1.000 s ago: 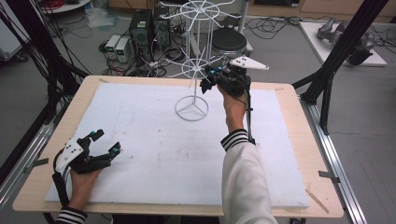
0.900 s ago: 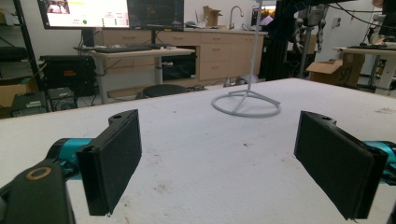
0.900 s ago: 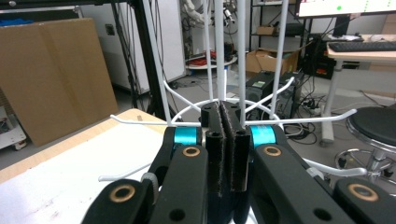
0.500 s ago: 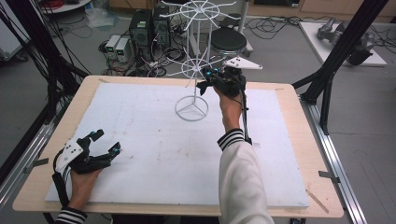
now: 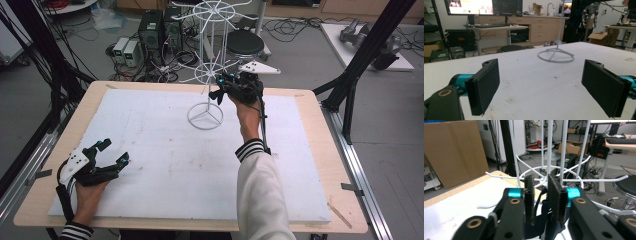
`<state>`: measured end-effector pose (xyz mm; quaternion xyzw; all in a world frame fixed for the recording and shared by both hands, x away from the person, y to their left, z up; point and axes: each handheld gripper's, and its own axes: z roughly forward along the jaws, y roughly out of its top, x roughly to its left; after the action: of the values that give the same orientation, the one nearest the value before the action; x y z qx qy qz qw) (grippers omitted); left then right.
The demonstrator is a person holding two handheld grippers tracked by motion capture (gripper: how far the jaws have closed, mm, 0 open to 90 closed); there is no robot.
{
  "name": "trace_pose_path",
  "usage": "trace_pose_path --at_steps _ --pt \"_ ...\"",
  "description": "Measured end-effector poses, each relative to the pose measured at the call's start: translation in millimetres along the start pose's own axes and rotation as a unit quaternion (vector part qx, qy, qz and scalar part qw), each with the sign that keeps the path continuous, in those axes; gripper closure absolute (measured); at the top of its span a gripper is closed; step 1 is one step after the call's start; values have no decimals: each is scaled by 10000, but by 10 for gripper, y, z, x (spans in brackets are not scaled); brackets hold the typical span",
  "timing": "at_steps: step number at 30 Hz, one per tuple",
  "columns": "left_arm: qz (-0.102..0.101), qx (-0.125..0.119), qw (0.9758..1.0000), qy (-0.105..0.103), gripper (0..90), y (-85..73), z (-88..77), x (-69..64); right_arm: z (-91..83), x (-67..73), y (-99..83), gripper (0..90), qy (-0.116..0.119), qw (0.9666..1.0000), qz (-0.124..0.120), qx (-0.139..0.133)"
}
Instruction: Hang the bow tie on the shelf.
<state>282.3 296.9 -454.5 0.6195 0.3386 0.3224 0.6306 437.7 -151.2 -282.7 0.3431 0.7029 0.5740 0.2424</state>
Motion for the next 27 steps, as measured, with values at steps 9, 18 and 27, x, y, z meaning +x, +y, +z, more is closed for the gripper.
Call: trace_pose_path --at_steps 9,18,27 --pt "-13 22 10000 5 153 2 7 0 -106 0 42 238 -126 9999 -85 -27" --pt "81 0 10000 -15 153 -1 -5 -14 -472 -2 98 116 -2 9998 16 -190" --pt "103 -12 9999 -27 153 -2 -6 -17 -973 81 7 116 74 9989 -284 -359"
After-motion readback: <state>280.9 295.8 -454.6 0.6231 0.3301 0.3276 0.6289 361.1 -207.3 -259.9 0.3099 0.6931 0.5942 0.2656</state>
